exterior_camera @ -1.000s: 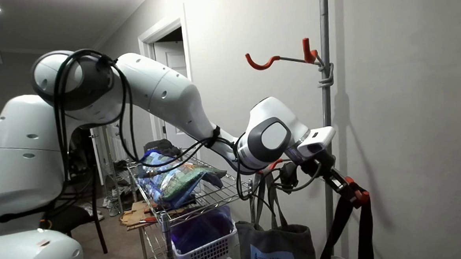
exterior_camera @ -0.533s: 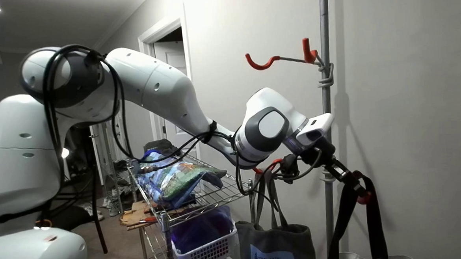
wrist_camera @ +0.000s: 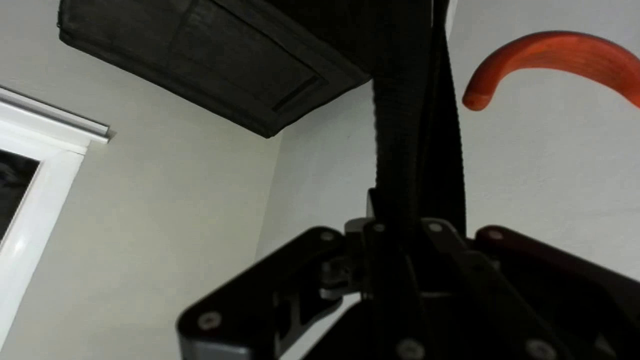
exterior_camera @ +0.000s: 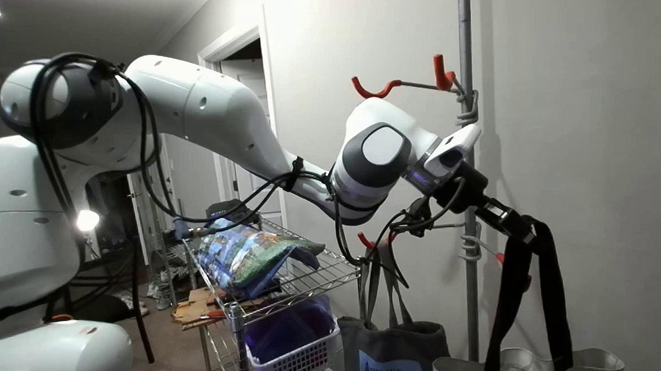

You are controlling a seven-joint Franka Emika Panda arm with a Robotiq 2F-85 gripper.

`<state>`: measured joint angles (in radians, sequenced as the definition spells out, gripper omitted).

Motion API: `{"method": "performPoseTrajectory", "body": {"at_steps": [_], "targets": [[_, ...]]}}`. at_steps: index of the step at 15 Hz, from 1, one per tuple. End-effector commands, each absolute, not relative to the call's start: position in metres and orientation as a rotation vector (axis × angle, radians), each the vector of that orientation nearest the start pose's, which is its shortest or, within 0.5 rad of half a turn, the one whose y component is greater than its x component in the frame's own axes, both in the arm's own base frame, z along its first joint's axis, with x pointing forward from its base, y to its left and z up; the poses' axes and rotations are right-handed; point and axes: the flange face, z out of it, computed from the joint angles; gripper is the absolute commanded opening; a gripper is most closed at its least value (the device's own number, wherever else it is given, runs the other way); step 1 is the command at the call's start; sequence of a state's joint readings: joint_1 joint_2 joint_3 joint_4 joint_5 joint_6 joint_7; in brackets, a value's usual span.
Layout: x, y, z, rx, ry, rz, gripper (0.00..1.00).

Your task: Take the bags off of the coat rack

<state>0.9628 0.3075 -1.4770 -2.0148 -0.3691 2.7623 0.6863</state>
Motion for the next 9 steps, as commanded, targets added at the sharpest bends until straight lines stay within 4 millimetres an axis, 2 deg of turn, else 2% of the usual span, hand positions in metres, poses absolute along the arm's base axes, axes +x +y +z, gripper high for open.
{"method": "performPoseTrajectory", "body": {"at_steps": [1,4,6,9], "targets": [[0.548,-0.240,0.519,-3.216,1.156,-1.093,0.03],[0.542,-0.246,0.532,-3.299,0.959,-0.907,0.03],[0.539,-0.251,0.554,-3.342,0.872,-0.858,0.03],[0.530,-0.254,0.599,-3.340,0.805,-0.914,0.03]]}}
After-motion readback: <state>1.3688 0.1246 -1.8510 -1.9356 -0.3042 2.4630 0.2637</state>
